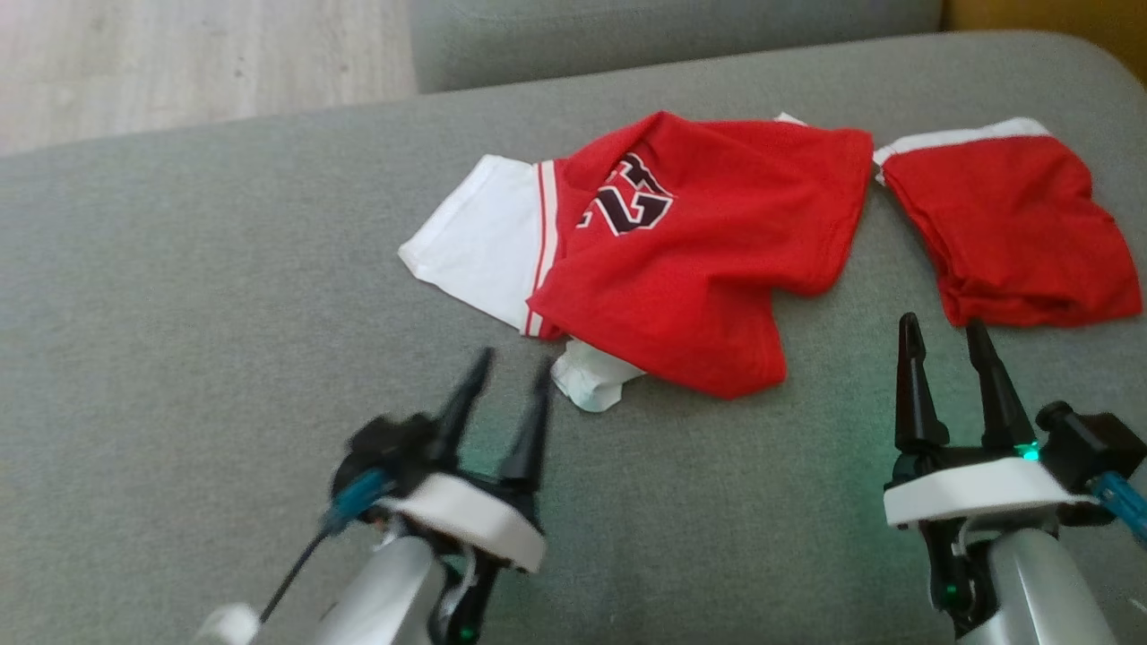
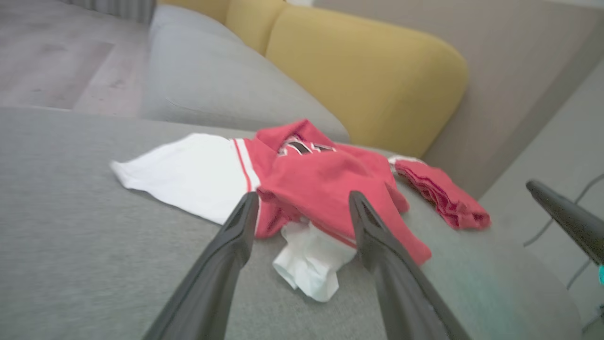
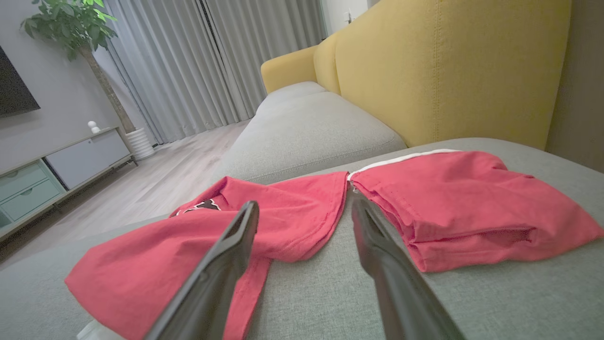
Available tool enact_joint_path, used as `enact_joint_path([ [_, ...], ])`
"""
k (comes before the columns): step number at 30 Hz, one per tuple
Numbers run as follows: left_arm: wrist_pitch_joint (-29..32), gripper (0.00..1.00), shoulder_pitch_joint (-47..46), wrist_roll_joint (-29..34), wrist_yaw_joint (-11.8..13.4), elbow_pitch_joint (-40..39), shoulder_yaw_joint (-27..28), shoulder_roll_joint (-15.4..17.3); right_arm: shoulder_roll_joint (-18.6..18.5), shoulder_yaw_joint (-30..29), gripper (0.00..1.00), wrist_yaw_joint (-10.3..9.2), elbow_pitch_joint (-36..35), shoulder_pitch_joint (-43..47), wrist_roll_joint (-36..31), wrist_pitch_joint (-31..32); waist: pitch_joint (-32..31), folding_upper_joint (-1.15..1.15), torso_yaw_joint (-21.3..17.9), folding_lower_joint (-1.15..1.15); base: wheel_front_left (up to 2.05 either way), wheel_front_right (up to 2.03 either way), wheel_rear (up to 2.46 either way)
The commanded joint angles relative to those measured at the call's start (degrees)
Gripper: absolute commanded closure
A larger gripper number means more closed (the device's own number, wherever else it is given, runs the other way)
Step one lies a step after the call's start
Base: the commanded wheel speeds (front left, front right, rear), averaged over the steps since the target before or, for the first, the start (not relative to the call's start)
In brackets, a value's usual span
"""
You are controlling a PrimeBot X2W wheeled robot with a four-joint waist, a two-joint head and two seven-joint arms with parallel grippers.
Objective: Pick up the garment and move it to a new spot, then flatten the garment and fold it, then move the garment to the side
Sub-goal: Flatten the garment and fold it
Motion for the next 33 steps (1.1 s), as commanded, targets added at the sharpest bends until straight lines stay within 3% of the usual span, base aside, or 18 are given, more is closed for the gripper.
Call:
enact_joint_path([
  [1, 0.3, 0.00, -2.8, -0.1, -0.3, -1.0, 1.0, 0.2, 0.0, 1.3, 0.00, -0.04, -2.0, -2.5, 0.4, -0.6, 0.8, 0.00, -0.6, -0.01, 0.00, 0.00, 0.00],
  [6, 4.5, 0.00, -7.5, 1.2, 2.2, 5.1, -4.5, 0.2, 0.0, 1.6, 0.00, -0.04, -2.1, -3.5, 0.9, -0.6, 3.0, 0.00, -2.3, -0.01, 0.00, 0.00, 0.00],
  [12, 5.7, 0.00, -11.7, 0.7, 5.1, 11.4, -6.6, 0.2, 0.0, 1.8, 0.00, -0.04, -2.4, -4.6, 1.8, -0.6, 5.1, 0.00, -4.5, -0.01, 0.00, 0.00, 0.00],
  [22, 6.2, 0.00, -14.2, -2.5, 4.3, 16.0, -10.6, 0.2, 0.0, 1.6, 0.00, -0.04, -2.5, -4.8, 2.5, -0.6, 5.5, 0.00, -5.6, -0.01, 0.00, 0.00, 0.00],
  [23, 6.4, 0.68, -14.3, -2.6, 4.0, 16.3, -11.2, 0.2, 0.0, 1.6, 0.00, -0.04, -2.5, -4.8, 2.5, -0.6, 5.5, 0.00, -5.6, -0.01, 0.00, 0.00, 0.00],
  [24, 6.3, 1.00, -14.5, -2.6, 3.8, 16.5, -11.7, 0.2, 0.0, 1.6, 0.00, -0.04, -2.5, -4.9, 2.6, -0.6, 5.4, 0.00, -5.7, -0.01, 0.00, 0.00, 0.00],
  [33, 0.6, 1.00, -14.6, -3.3, 5.5, 18.1, -10.1, 1.3, 0.0, 0.9, 0.00, -0.04, -2.3, -4.4, 2.5, -0.6, 3.5, 0.00, -3.5, -0.01, 0.00, 0.00, 0.00],
])
